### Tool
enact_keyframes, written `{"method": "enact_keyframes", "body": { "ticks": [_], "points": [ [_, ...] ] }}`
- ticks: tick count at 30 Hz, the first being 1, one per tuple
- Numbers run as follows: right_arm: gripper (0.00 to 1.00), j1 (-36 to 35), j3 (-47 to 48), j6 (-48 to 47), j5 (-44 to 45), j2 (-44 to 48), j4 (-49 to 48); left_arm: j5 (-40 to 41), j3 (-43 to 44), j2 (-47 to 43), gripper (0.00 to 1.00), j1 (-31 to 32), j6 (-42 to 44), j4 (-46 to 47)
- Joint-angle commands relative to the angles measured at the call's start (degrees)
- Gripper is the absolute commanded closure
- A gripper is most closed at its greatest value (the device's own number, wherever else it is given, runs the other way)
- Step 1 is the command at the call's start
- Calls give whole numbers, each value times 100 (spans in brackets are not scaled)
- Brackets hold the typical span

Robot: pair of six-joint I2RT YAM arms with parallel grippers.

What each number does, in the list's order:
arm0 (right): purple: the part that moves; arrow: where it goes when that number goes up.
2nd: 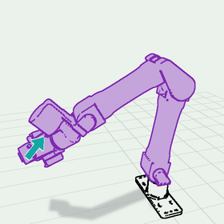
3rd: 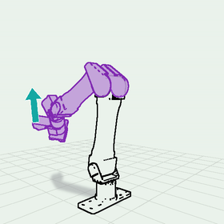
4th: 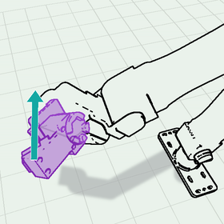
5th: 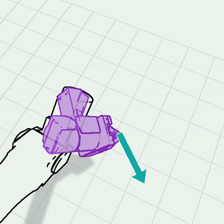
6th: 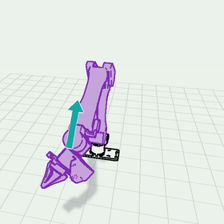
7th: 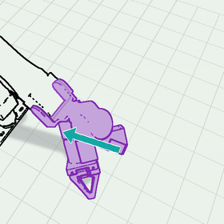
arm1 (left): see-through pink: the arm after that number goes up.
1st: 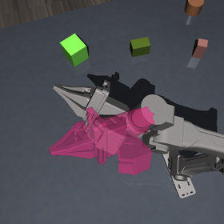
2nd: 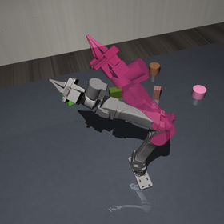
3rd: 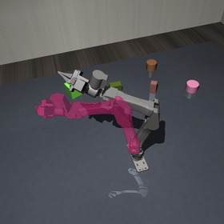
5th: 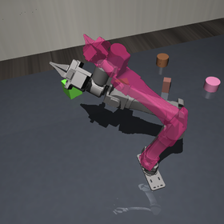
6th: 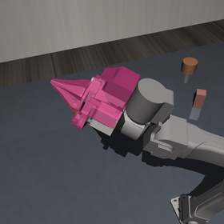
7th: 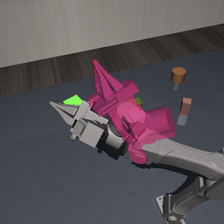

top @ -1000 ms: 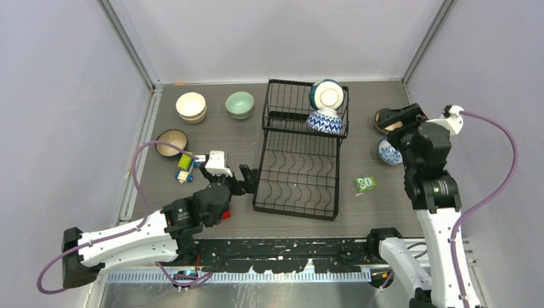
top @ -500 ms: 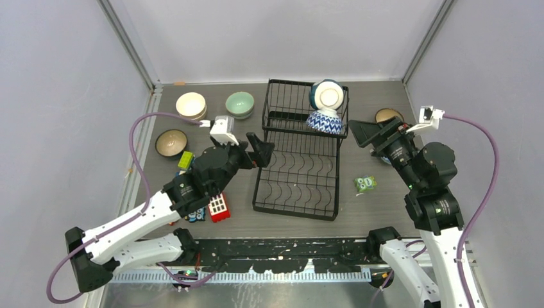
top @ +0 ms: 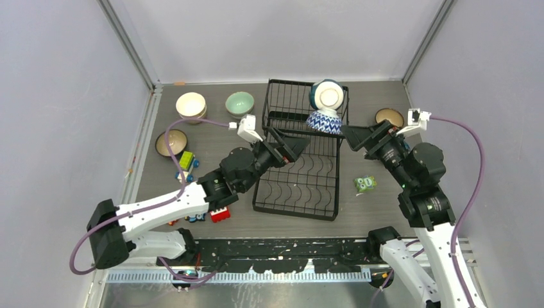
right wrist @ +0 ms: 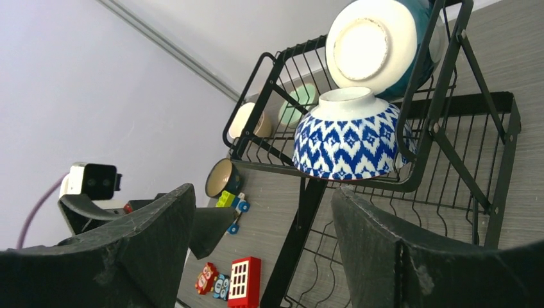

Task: Unload the bowls from the dish rack
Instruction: Pick up the bowl from the dish rack.

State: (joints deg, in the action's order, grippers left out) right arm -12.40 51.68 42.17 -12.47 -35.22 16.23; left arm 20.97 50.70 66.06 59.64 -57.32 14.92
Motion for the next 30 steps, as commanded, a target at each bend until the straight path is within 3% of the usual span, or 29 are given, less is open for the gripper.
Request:
{"method": "enact_keyframes", "body": {
  "ticks": [1,5,14,30],
  "points": [
    [19,-67,18,-152,242,254,-273,589,123,417,3,98,-863,1521],
    [19,-106,-35,-353,504,446,-73,752,174,930,10,133,-1559,2051],
    [19,-314,-15,-797,912,626,212,903,468,1673,16,259,-1753,2909],
    [19,-525,79,-1164,1229,743,440,815,544,2358,24,206,-2104,3334]
  ]
}}
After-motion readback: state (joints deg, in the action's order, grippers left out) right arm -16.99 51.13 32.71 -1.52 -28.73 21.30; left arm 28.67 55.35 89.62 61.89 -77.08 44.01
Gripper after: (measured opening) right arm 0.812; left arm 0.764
